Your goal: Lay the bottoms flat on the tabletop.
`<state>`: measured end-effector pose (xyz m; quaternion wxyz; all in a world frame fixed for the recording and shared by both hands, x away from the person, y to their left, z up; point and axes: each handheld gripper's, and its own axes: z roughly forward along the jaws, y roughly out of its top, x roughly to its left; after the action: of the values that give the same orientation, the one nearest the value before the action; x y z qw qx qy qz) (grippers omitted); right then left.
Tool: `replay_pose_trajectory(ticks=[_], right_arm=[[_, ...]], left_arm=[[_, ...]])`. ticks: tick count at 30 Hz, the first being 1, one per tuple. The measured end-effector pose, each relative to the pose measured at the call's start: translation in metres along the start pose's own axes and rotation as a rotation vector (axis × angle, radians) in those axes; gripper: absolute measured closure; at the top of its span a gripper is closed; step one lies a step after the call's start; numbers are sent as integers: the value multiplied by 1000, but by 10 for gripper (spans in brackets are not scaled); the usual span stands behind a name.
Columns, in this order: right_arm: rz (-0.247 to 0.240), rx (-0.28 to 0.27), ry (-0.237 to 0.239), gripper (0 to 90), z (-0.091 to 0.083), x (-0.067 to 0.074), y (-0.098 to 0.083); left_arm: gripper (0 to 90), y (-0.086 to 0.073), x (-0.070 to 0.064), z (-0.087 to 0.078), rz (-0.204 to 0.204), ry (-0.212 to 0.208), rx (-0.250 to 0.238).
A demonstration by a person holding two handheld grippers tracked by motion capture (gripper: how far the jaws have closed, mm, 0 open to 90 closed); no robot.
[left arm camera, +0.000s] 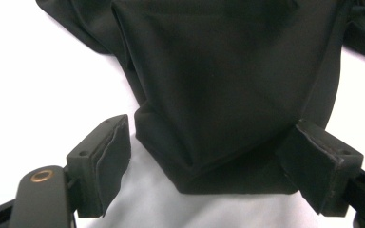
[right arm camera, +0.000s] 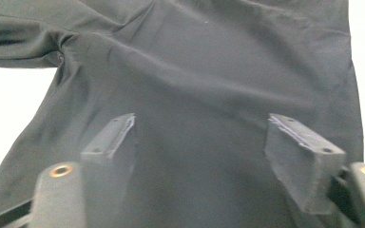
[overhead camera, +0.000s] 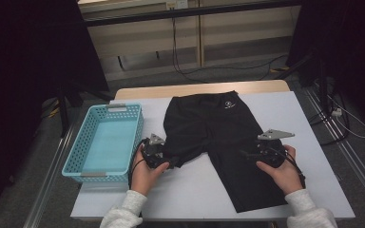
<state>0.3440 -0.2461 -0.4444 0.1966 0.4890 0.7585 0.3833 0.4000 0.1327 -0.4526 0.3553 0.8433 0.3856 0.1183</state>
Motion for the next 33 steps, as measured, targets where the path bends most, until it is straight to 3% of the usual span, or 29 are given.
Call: replay_pose_trajectory(ticks=[3,5,7,12,16,24,27,30,33], right_arm=[[-7,8,13,236,2,2,-2],[-9,4,11,235,1,2,-2],[-6,-8,15,234,-1,2,-1],[2,-20,17,239,-3,1,-1],[-2,-28,21,239,-4,2,0],[-12,-32,42,238,-4,5,2],[-21,-34,49,237,-4,6,3],[-28,-34,57,237,-5,9,4],[-48,-41,75,232,-6,16,7]], left_arm=[[323,1,1,-3,2,-6,-2],[493,1,0,-5,-23,-19,8],[543,3,-2,-5,-16,-26,20],[691,7,-8,-8,-54,-76,40],[795,12,-9,-16,-57,-114,40],[846,20,-12,-26,-68,-169,5],[845,25,-13,-37,-89,-213,-44],[840,30,-15,-46,-85,-222,-97],[835,31,-16,-47,-82,-220,-116]])
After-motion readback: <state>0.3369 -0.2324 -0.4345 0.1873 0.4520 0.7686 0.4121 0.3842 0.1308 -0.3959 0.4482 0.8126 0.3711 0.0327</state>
